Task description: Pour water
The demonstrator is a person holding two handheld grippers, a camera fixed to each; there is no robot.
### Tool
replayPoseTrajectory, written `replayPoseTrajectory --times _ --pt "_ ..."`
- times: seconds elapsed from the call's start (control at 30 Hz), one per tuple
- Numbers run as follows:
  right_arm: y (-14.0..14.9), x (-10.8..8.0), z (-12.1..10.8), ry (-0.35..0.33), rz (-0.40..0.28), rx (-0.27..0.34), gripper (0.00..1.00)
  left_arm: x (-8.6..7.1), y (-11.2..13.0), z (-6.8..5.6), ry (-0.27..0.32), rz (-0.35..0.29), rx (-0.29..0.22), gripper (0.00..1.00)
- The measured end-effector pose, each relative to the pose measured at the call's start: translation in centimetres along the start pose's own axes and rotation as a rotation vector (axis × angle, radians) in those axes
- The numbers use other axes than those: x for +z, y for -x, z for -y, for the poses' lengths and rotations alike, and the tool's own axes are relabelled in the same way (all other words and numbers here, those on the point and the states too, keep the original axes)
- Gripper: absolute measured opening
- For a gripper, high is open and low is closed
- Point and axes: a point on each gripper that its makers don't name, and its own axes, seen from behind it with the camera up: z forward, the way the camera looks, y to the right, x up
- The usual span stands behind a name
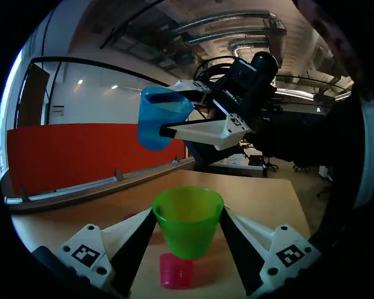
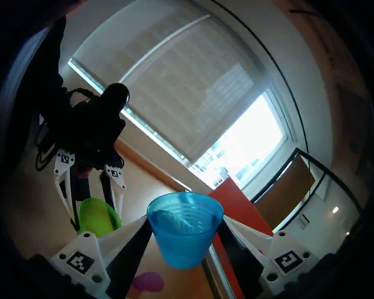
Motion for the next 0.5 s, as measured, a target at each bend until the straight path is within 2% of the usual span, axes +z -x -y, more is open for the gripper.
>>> replayPoseTrajectory --times 0.5 --pt "-0.63 0.54 0.24 -0.005 0.000 -0.053 0.89 0.02 -0.26 -0.03 0.002 -0.006 0.002 0.86"
